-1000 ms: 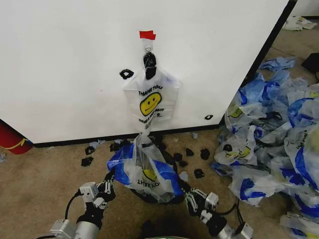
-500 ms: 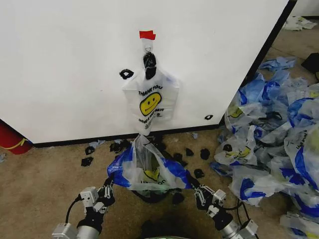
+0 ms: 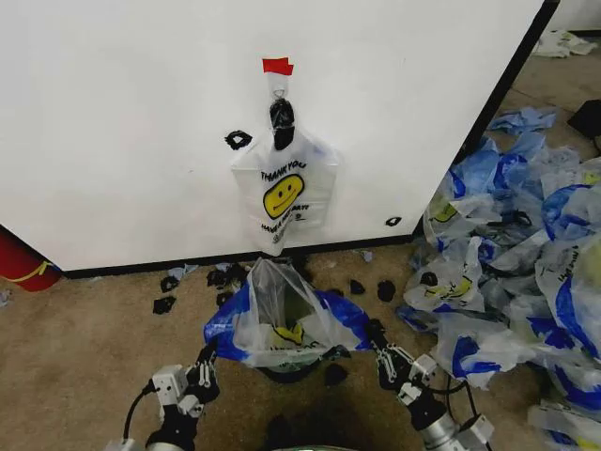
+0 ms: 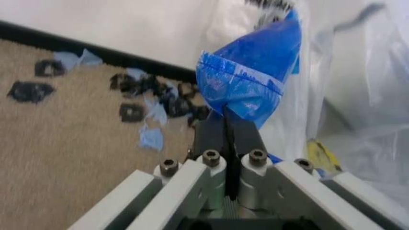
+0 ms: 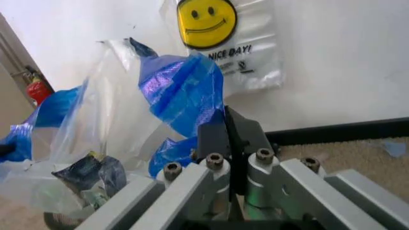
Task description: Pick up the garbage bag from the wall and place it over the trash bin.
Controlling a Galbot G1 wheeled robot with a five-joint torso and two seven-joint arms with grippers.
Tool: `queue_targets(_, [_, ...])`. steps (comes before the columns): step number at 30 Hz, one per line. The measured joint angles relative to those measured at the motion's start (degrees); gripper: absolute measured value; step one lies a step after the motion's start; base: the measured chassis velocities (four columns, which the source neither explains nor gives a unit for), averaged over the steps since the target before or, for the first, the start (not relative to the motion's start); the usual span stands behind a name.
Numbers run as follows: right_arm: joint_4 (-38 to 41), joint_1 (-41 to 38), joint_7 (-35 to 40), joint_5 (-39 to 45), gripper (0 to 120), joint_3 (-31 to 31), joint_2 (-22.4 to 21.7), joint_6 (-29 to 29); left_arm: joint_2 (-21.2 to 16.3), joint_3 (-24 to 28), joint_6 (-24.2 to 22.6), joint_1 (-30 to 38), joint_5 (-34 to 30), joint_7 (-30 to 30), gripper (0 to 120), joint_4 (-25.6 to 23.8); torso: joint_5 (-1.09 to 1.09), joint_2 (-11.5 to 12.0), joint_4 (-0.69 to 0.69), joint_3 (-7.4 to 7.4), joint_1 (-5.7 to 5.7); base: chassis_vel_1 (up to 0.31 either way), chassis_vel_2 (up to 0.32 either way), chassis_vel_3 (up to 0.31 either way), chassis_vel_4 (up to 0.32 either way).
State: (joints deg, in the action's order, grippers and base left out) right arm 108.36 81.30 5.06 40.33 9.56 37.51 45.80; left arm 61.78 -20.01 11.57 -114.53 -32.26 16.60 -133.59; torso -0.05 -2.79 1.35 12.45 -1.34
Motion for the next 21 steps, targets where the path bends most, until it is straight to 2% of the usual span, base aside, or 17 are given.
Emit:
queue_targets(10, [-2.47, 2.4, 0.62, -1.59, 0, -0.59, 0.25, 1.32, 1.14, 2.06, 0.93, -1.12, 2.42, -0.09, 0, 2.63, 0.0, 0.0, 0.0, 0.0, 0.0, 0.0, 0.0, 0.0, 0.0])
queue_targets(21, [-7.19, 0.43, 0.65, -1.72, 0, -0.54, 1.59, 1.42, 1.17, 2.93, 0.17, 3.42, 0.99, -0.07, 0, 6.99, 0.0, 0.0, 0.0, 0.0, 0.0, 0.0, 0.0, 0.0, 0.0])
